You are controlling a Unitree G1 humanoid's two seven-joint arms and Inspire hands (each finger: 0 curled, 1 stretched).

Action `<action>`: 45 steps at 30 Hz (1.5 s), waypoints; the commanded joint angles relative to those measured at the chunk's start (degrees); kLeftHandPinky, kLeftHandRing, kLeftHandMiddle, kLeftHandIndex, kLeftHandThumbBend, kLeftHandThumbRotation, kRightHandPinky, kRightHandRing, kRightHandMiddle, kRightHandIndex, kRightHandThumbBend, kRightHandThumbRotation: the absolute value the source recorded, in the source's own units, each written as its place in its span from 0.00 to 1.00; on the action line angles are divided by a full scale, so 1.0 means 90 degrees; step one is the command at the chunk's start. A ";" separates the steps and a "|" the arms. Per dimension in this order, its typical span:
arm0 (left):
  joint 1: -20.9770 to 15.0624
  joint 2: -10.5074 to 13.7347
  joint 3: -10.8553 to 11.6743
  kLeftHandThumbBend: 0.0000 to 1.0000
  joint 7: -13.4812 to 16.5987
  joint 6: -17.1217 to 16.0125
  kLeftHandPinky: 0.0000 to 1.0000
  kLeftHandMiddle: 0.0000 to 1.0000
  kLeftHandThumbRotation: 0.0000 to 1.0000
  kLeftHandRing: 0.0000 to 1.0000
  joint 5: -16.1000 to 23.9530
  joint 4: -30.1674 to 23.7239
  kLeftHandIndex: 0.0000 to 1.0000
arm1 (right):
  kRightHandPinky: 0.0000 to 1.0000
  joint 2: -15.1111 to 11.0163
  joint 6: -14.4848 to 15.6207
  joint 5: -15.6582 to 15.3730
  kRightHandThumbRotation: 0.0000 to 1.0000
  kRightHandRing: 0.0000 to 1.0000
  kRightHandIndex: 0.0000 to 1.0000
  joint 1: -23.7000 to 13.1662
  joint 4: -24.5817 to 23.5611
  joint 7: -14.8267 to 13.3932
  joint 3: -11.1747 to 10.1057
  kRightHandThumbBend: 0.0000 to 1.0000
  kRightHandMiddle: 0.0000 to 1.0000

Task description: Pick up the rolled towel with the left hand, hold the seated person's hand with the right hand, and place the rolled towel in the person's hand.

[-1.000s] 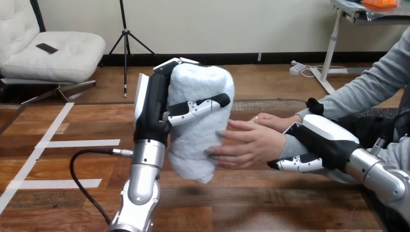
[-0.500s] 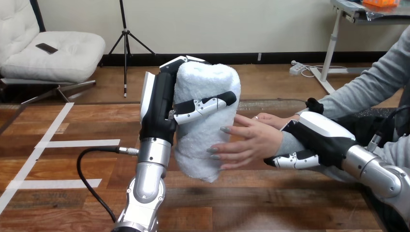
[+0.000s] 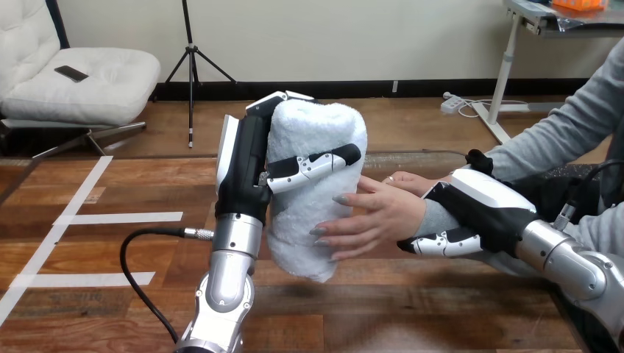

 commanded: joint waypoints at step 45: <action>-0.0939 -0.0310 -0.0068 0.67 0.0126 -0.0262 0.33 0.40 0.00 0.36 -0.0034 0.0320 0.41 | 0.12 0.0398 -0.0199 0.0205 0.56 0.16 0.22 -0.0804 -0.0225 0.0072 -0.0194 0.53 0.21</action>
